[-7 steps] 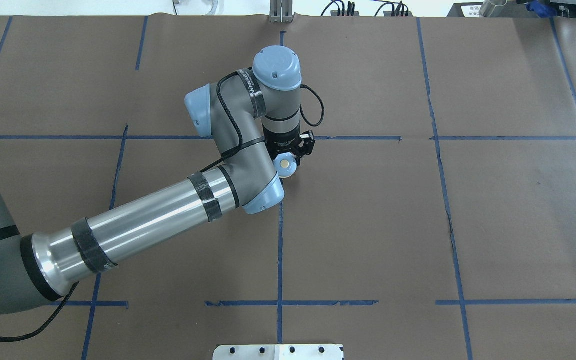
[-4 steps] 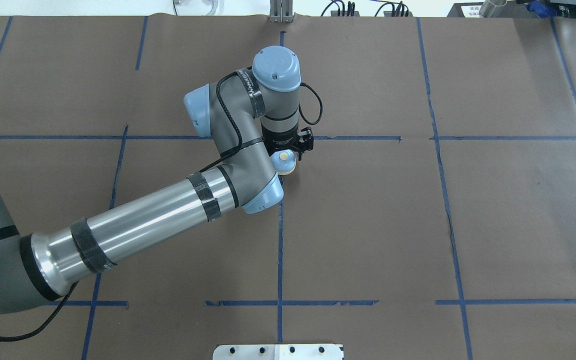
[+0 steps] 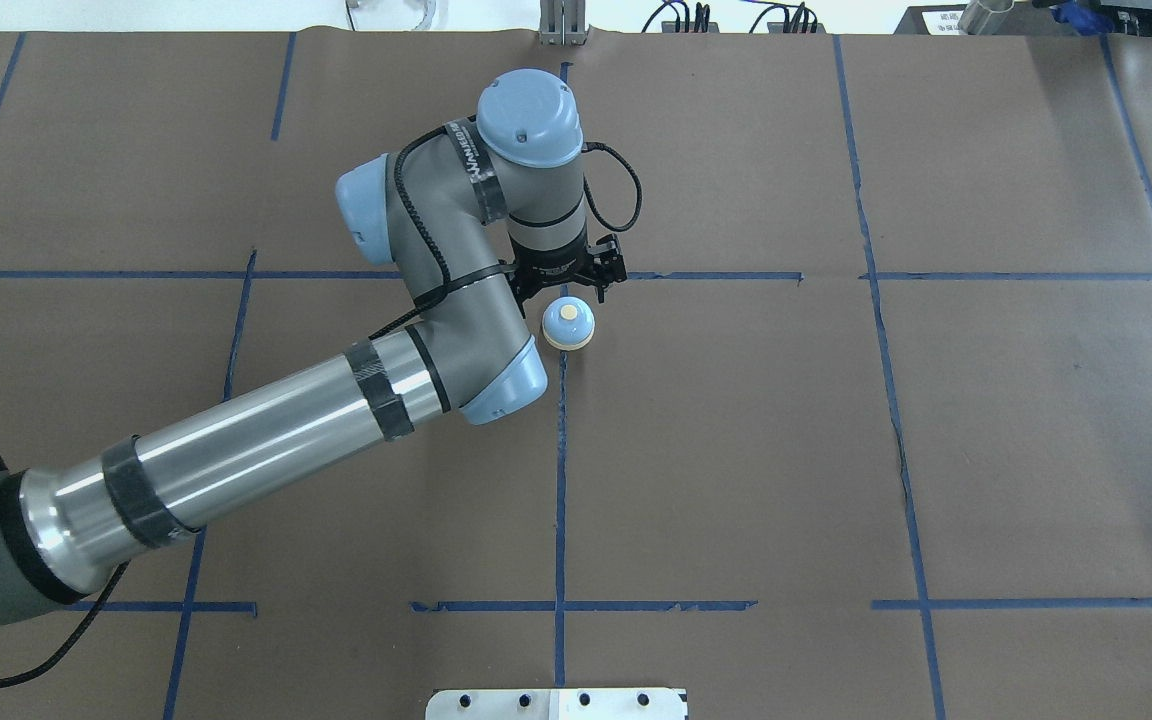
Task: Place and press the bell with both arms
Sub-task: 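Lower the bell onto the table and open the left gripper, then draw the left gripper back from the bell while the right gripper approaches it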
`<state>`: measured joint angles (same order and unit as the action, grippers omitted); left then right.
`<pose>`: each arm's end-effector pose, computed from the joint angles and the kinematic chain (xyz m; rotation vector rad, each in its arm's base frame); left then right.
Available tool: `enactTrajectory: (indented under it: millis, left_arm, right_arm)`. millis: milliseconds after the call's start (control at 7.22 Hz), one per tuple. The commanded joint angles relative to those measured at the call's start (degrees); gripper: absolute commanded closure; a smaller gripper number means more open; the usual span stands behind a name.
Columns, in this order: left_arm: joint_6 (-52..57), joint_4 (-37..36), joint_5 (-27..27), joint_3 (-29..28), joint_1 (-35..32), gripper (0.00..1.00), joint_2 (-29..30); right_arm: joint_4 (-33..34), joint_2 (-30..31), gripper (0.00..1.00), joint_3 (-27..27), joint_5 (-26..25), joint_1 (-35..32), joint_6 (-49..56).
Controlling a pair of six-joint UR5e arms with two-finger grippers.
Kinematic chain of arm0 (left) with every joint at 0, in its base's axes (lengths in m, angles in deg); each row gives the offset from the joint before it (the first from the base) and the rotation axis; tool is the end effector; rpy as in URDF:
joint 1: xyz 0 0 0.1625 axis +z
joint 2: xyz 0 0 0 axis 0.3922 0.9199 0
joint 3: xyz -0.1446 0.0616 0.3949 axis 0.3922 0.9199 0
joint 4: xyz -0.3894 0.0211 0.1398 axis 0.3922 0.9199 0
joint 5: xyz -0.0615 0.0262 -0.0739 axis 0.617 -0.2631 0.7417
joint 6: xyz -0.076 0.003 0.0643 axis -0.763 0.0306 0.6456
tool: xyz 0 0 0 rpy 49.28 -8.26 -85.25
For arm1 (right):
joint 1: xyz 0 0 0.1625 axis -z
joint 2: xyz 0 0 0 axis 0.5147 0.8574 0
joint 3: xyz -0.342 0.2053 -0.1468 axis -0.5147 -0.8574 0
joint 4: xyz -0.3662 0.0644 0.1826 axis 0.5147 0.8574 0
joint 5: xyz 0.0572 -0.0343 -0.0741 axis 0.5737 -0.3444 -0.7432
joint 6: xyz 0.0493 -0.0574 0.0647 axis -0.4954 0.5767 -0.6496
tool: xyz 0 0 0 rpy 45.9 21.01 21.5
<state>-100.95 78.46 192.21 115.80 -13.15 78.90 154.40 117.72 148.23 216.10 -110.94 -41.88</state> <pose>0.6011 -0.5481 0.1556 -0.0919 0.8965 -0.1743 -0.0212 -0.4470 0.6144 0.0438 -0.8808 -0.1997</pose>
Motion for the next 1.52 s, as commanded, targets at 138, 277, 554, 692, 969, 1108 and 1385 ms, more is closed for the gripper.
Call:
enactTrajectory:
  millis: [138, 277, 554, 692, 969, 1108, 1385]
  left_arm:
    - [0.1, 0.1, 0.2, 25.8, -2.5, 0.0, -18.4]
    - [0.2, 0.1, 0.2, 29.4, -2.8, 0.0, -21.9]
    - [3.1, 0.1, 0.3, 33.9, -4.0, 0.0, -27.5]
    - [8.9, 0.0, 0.3, 37.7, -4.9, 0.0, -33.3]
    - [16.4, 0.2, 0.7, 41.3, -6.7, 0.0, -41.1]
    - [16.8, 0.2, 0.7, 41.0, -6.7, 0.0, -41.3]
    - [16.8, 0.1, 0.4, 40.6, -6.7, 0.0, -41.6]
  right_arm:
    - [-20.4, -4.7, 0.0, 0.6, -1.9, 12.2, -26.8]
    - [-24.6, -11.0, 0.0, 0.6, -8.5, 20.8, -42.6]
    - [-24.3, -23.2, 0.01, 0.2, -19.3, 33.5, -60.2]
    - [-24.3, -27.9, 0.04, 0.0, -24.9, 39.3, -69.0]
    - [-14.0, -41.4, 0.57, -3.9, -34.8, 47.0, -80.5]
    - [-11.7, -47.0, 0.86, -8.0, -34.7, 47.7, -81.9]
    - [-5.4, -52.8, 1.0, -12.5, -34.8, 48.3, -81.9]
